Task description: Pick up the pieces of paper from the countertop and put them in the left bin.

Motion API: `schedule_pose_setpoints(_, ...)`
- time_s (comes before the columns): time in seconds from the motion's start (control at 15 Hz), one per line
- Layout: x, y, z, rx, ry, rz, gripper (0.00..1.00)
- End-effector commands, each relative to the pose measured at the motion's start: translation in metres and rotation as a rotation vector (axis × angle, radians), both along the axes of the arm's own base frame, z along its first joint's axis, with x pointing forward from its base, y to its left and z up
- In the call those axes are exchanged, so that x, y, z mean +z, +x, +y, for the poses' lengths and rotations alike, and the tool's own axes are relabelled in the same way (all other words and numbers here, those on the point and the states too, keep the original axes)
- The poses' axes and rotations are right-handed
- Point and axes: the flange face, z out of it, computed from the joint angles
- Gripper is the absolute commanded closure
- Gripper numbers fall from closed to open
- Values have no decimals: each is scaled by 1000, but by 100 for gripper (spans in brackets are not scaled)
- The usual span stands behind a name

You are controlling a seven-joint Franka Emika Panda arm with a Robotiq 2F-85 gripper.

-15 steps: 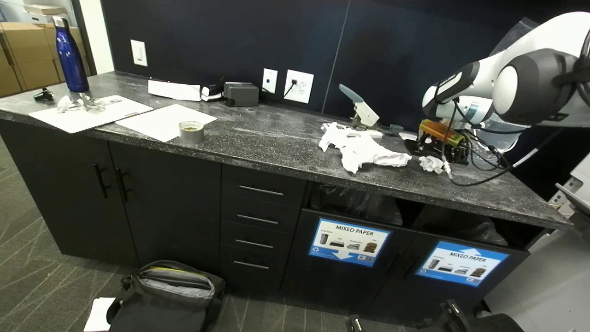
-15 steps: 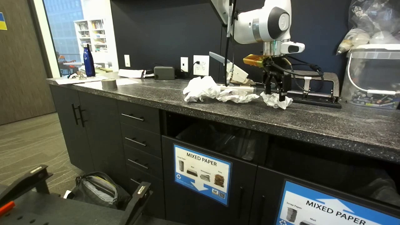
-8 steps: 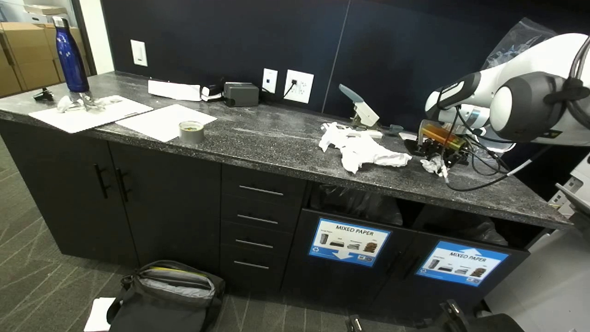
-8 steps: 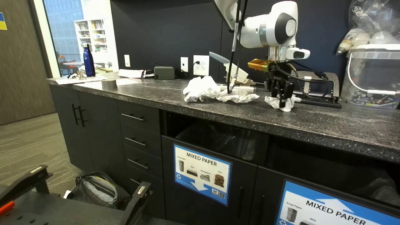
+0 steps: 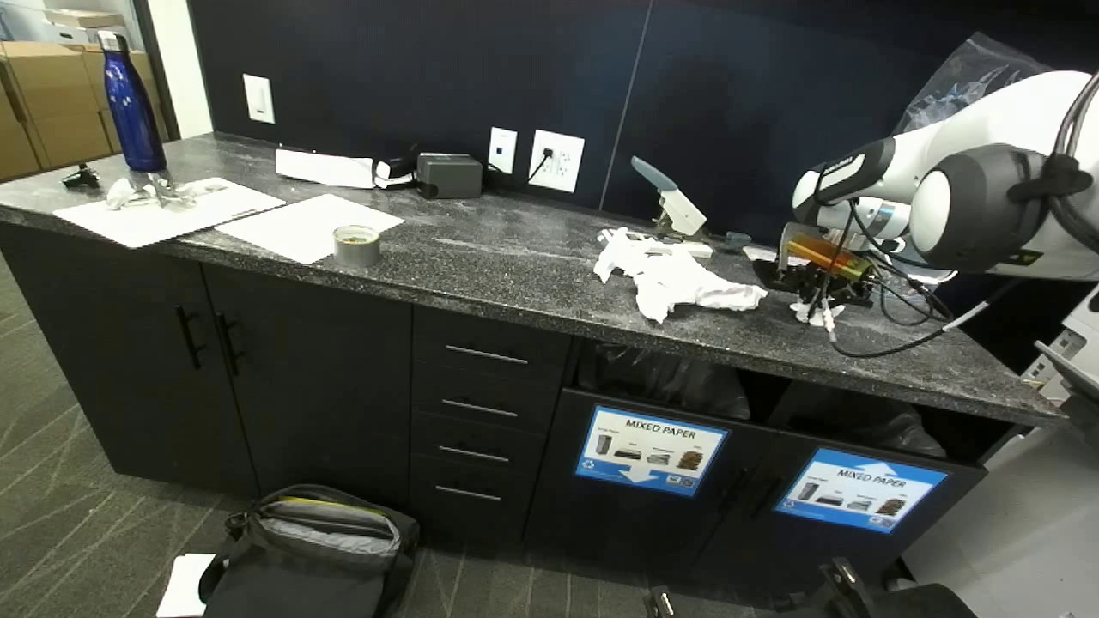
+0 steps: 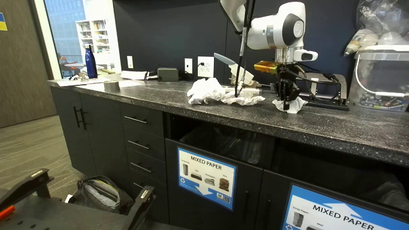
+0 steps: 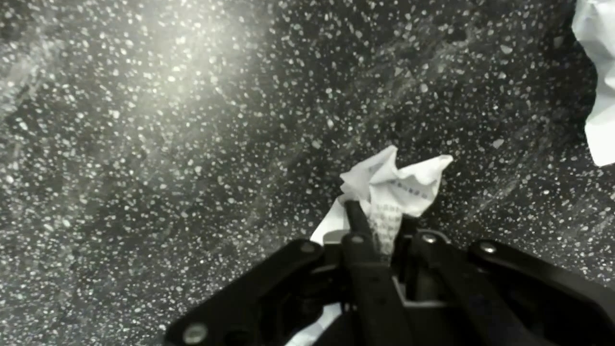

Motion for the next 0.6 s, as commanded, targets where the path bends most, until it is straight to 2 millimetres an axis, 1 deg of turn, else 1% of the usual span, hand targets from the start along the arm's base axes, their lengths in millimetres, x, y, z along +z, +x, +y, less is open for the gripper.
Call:
schedule_pose_setpoints(0.0, 4, -2, 12, 82, 7, -2, 90)
schedule_pose_setpoints(0.2, -1, -12, 27, 125, 26, 10, 89)
schedule_pose_setpoints(0.53, 3, -35, 56, 212, 89, 2, 89)
